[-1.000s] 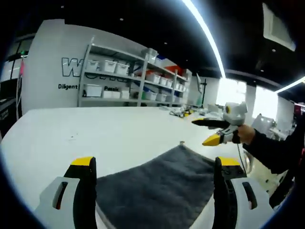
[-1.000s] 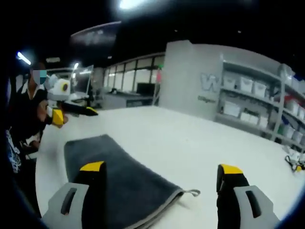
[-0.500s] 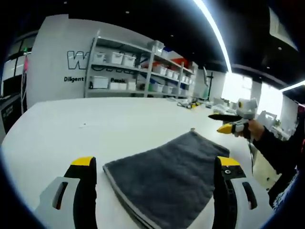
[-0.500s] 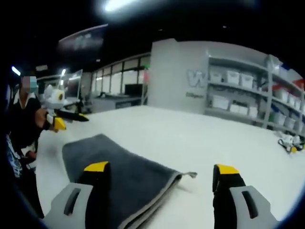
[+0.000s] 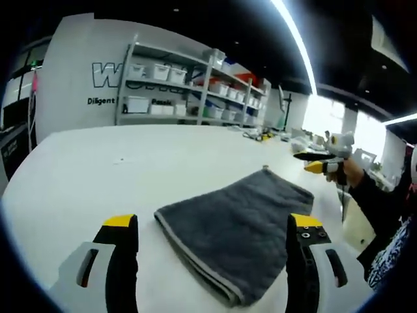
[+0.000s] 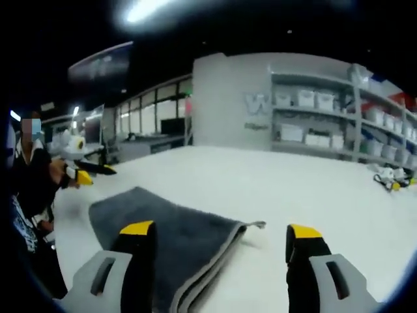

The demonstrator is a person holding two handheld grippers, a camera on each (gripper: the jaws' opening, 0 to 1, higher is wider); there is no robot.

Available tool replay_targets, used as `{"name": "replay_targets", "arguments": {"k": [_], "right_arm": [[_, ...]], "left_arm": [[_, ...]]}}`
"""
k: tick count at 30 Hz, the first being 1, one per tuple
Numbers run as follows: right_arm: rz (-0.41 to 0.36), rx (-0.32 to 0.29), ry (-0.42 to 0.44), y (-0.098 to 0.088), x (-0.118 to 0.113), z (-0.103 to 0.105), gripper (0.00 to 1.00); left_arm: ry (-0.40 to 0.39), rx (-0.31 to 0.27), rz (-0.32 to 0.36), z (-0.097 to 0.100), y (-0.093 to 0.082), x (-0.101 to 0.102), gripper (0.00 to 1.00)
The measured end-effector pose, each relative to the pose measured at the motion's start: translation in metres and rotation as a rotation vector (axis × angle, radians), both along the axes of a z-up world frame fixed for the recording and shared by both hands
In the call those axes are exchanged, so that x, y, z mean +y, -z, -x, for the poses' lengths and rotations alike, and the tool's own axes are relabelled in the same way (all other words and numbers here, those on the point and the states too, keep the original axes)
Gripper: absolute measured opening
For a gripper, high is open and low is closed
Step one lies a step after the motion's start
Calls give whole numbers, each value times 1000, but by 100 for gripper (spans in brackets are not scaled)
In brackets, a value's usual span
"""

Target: Open the folded towel by lifting each exposed corner and separating the folded layers until the towel lies flat within the target outline without major curled edges

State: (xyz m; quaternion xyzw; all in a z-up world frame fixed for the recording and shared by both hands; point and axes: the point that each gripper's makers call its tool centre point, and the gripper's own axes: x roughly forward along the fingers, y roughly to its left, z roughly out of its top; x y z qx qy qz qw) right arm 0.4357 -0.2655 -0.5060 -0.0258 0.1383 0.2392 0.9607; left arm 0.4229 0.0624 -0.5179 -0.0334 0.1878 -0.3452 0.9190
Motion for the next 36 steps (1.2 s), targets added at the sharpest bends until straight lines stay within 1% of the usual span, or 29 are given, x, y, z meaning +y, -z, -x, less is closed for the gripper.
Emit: {"name": "replay_targets", "arguments": {"k": [4, 7, 14, 15, 17, 18, 20, 24, 27, 29, 31, 33, 36], "right_arm": [[19, 1, 2, 0, 1, 1, 81], [18, 8, 10, 0, 0, 0, 80], [36, 38, 14, 3, 1, 5, 75], [34, 43, 14, 4, 1, 6, 74], [33, 48, 17, 4, 1, 7, 73], [35, 52, 21, 6, 1, 7, 72], [40, 57, 27, 7, 0, 7, 71], [39, 66, 40, 8, -3, 7, 67], [31, 74, 52, 7, -5, 7, 66], [34, 77, 53, 8, -5, 7, 66], [38, 82, 55, 10, -4, 7, 65], [40, 88, 54, 12, -3, 9, 65], [36, 96, 60, 15, -4, 10, 63]], "left_arm": [[32, 26, -2, 6, 6, -4, 85], [38, 39, -7, 8, 10, -3, 83], [37, 54, -24, 15, 16, 6, 77], [38, 61, -23, 16, 18, 8, 76], [34, 64, -25, 17, 20, 10, 69], [19, 67, -21, 16, 21, 13, 68], [15, 79, -19, 16, 24, 16, 70], [24, 93, -11, 19, 29, 16, 68], [17, 105, 7, 14, 30, 19, 66], [10, 125, 38, 7, 31, 20, 67], [16, 136, 50, 3, 31, 21, 67], [32, 146, 44, 1, 32, 18, 68], [60, 157, 20, 3, 35, 13, 65]]}}
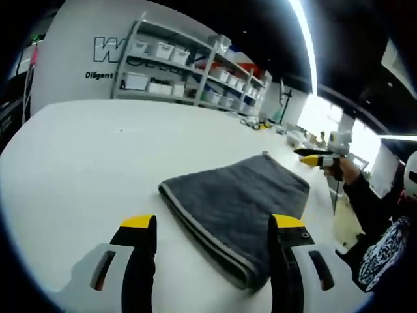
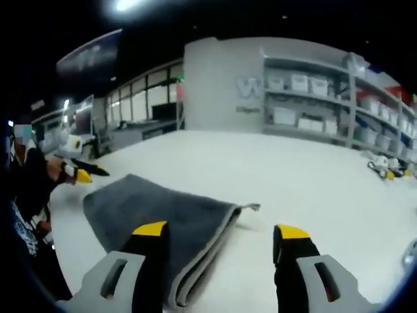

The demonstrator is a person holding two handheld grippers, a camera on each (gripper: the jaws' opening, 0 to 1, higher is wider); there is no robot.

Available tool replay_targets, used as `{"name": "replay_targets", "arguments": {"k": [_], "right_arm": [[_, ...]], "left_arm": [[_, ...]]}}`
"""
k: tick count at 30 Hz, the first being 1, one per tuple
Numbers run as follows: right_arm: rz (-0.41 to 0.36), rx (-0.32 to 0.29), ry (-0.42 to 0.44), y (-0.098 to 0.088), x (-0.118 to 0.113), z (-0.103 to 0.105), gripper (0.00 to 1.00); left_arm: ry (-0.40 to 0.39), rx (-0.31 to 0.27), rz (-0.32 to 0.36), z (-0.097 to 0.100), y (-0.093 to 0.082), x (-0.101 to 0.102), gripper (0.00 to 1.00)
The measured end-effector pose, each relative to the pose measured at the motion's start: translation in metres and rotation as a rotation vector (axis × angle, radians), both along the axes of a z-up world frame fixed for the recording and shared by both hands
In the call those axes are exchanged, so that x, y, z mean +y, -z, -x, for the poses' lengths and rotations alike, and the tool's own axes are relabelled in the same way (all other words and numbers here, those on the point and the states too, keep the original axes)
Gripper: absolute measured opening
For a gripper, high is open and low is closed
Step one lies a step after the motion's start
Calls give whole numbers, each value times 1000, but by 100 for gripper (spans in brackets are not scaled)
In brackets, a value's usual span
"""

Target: Open the folded towel by lifting each exposed corner and separating the folded layers until the towel lies flat within the target outline without major curled edges

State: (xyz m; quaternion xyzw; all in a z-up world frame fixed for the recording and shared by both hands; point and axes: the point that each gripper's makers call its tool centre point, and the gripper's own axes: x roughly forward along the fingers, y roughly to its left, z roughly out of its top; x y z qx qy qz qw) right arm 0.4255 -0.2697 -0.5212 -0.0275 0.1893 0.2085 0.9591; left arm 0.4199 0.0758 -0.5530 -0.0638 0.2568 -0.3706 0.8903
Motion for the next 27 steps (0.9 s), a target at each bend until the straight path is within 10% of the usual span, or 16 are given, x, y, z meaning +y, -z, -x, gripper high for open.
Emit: {"name": "replay_targets", "arguments": {"k": [27], "right_arm": [[-5, 50, 25, -7, 4, -34, 49]], "left_arm": [[53, 39, -31, -26, 5, -4, 46]]}}
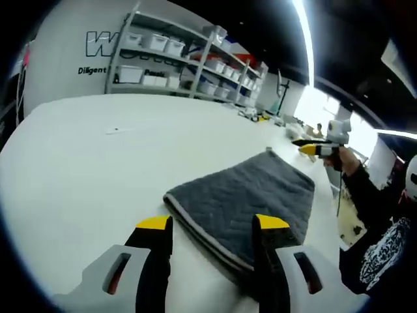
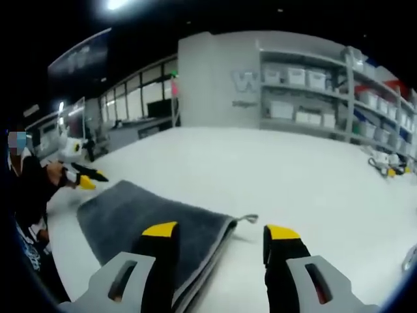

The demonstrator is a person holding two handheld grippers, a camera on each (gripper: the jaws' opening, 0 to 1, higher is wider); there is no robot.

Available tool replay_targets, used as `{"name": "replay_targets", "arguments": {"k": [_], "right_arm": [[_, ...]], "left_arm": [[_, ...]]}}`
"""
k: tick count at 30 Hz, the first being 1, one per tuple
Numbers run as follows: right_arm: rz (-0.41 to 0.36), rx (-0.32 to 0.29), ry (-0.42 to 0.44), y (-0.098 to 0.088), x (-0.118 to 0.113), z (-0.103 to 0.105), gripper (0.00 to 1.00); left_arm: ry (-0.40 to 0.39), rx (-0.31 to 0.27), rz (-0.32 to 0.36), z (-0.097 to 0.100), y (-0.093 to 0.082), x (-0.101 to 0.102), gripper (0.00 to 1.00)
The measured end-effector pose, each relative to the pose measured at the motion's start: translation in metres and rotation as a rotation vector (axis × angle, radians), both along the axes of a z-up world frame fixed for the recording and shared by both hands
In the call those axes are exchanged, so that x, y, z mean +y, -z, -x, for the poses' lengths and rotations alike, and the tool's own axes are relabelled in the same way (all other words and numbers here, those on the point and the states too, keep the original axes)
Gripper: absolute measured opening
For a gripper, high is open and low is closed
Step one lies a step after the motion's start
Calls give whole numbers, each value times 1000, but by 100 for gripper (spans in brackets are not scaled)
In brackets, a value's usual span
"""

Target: Open the folded towel by lifting each exposed corner and separating the folded layers until the towel lies flat within the target outline without major curled edges

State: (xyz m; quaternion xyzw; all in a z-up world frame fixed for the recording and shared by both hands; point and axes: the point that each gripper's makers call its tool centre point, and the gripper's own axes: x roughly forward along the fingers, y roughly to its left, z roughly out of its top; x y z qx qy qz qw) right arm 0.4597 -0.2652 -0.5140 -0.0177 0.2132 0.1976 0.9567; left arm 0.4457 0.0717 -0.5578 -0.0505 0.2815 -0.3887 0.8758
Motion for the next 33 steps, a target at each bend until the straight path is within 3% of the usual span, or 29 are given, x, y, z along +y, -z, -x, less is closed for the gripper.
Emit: {"name": "replay_targets", "arguments": {"k": [5, 9, 14, 22, 33], "right_arm": [[5, 29, -4, 4, 1, -9, 47], [8, 47, -9, 8, 4, -14, 45], [25, 66, -16, 15, 7, -19, 44], [31, 90, -6, 20, 5, -25, 41], [56, 167, -41, 40, 22, -31, 36]], "left_arm": [[26, 5, -19, 12, 3, -1, 45], [32, 7, 9, 19, -3, -4, 44], [41, 11, -54, 25, 6, 1, 40], [61, 52, -32, 43, 15, 3, 37], [108, 103, -15, 66, 26, -7, 33]]}}
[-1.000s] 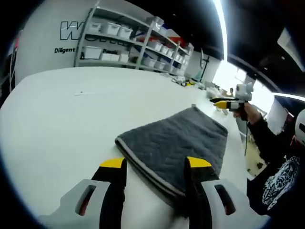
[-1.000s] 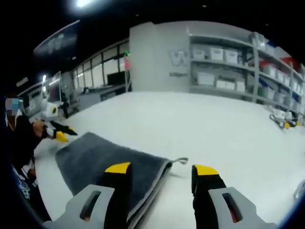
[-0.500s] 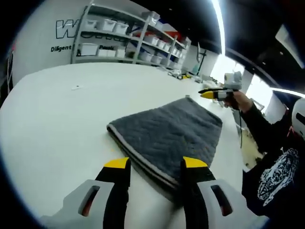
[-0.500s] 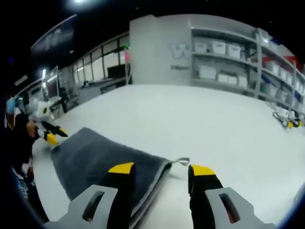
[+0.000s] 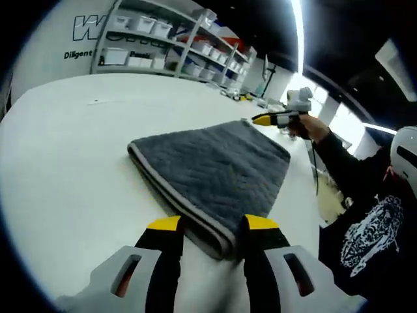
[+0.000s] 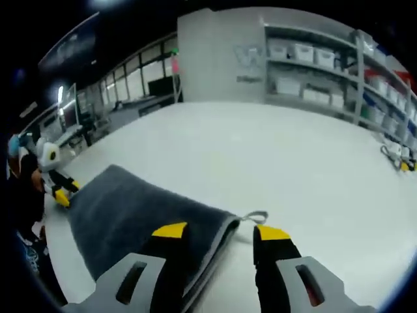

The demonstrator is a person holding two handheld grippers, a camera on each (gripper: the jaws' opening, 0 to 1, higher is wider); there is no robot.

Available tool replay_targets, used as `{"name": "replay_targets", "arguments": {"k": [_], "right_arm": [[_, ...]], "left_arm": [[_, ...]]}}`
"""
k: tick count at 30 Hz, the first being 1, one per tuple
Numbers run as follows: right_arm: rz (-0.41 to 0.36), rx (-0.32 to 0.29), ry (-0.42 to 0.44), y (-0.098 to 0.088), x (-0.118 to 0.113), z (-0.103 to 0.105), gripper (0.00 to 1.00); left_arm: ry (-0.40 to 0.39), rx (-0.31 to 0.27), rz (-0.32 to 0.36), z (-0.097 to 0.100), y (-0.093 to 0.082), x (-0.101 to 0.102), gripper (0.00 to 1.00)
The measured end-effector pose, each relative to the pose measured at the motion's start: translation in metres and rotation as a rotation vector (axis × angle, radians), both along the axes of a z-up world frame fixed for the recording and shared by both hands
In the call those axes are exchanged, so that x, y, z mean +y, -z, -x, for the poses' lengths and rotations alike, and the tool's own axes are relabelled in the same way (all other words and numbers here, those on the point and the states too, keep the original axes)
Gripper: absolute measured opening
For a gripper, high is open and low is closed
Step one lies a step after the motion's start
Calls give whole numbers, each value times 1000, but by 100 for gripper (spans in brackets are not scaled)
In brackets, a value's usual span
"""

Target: Open the folded towel by lifting each exposed corner and separating the folded layers until the towel lies flat within the target outline without major curled edges

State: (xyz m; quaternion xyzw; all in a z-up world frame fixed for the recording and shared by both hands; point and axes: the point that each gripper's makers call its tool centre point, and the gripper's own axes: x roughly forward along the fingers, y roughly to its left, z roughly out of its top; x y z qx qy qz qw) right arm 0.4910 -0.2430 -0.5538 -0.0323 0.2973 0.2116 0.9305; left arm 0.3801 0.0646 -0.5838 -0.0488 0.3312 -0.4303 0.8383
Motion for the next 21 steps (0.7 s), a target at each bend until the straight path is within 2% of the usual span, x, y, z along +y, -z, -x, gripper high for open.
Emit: {"name": "replay_targets", "arguments": {"k": [8, 15, 21], "right_arm": [[-16, 26, 15, 3, 7, 0, 33], [-13, 62, 11, 8, 6, 2, 28], [5, 93, 11, 21, 6, 4, 28]], "left_arm": [[-1, 9, 34, 5, -4, -3, 31], [1, -5, 9, 4, 2, -1, 31], [6, -8, 3, 5, 3, -2, 26]]}}
